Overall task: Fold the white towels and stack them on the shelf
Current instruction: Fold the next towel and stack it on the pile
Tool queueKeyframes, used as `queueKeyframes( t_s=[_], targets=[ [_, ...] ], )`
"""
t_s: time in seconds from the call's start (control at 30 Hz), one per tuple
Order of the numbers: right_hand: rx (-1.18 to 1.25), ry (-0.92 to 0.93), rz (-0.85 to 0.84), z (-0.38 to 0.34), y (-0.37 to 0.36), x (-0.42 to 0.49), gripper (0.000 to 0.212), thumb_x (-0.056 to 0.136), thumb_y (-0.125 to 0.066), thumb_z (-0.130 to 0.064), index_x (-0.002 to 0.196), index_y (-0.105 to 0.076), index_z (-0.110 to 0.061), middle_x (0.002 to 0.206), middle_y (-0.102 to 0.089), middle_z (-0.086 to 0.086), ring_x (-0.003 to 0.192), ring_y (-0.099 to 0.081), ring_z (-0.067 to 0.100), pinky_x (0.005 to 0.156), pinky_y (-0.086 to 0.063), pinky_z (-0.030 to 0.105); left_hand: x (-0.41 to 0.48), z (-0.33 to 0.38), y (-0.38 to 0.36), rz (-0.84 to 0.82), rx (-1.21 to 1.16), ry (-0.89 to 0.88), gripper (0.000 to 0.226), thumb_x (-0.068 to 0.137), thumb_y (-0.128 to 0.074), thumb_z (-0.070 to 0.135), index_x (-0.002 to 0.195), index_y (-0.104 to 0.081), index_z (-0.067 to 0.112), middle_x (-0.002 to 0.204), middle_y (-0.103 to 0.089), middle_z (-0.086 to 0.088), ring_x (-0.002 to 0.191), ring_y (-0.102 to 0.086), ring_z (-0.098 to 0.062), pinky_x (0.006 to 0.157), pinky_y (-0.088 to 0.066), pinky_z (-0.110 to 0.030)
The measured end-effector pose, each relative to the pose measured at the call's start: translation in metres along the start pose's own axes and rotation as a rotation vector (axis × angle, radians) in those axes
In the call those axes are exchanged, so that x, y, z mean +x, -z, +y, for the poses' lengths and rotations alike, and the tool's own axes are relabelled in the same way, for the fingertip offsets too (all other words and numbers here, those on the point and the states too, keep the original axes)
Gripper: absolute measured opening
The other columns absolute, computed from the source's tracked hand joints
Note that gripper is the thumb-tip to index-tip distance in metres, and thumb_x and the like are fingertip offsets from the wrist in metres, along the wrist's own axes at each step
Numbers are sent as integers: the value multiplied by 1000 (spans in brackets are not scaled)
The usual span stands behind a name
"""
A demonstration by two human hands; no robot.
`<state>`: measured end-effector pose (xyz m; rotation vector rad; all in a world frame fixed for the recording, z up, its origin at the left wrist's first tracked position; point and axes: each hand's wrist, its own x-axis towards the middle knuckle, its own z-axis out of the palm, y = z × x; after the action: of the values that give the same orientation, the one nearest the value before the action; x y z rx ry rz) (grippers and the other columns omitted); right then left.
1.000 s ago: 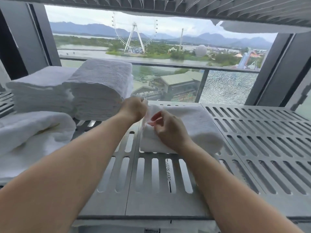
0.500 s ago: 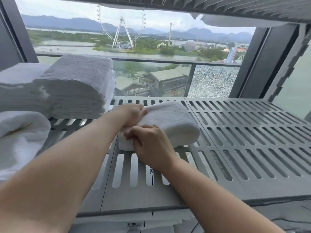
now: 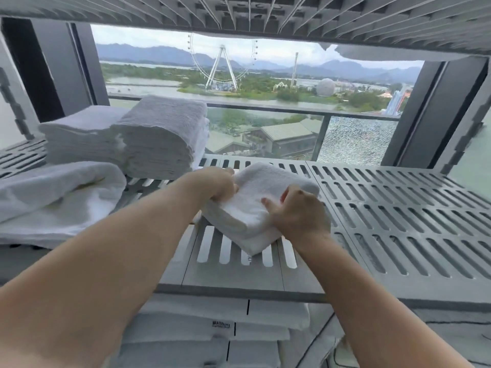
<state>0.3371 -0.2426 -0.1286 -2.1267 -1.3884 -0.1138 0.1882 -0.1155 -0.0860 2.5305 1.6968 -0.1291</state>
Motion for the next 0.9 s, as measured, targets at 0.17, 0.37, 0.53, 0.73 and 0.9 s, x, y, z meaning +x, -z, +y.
queueKeyframes(
  t_s=[0.17,0.37,0.53,0.73,0.9],
  targets=[
    [-192,-53,-159,-6,11,-9,73,85,-53,-70,130,-42,-14,114,-65,10,104,-64,31,67,-41,38,-37,-16,7,-177,-355,41,50,91,-59,39,136,-47,20,121,-64,-12,84,-65,-26,70,-56,-36],
    [-214,-134,-369,-19,23,-21,88,90,-49,-62,155,-10,-18,145,-49,15,127,-51,36,98,-44,50,-72,-23,-4,-51,-393,-25,76,93,-63,43,154,-19,41,154,-39,-5,129,-50,-28,94,-45,-38],
    [123,-137,-376,-29,23,-31,67,89,-57,-28,144,-29,-3,132,-55,21,117,-57,37,89,-46,40,-85,-17,-20,-15,-406,-71,55,99,-55,41,149,-35,46,157,-39,-1,141,-39,-24,117,-25,-40],
    [456,-49,-182,-23,14,-40,74,82,-50,-3,149,-22,-17,133,-52,21,103,-59,31,89,-50,41,-86,-16,-22,114,-543,-119,43,97,-62,32,138,-54,37,145,-52,2,119,-56,-18,99,-39,-27],
    [507,35,18,-33,17,-32,64,84,-53,-4,143,-33,-19,128,-53,17,106,-56,32,82,-40,32,-90,-19,0,243,-666,-149,36,95,-65,29,130,-61,36,135,-57,0,105,-60,-18,94,-50,-30]
  ],
)
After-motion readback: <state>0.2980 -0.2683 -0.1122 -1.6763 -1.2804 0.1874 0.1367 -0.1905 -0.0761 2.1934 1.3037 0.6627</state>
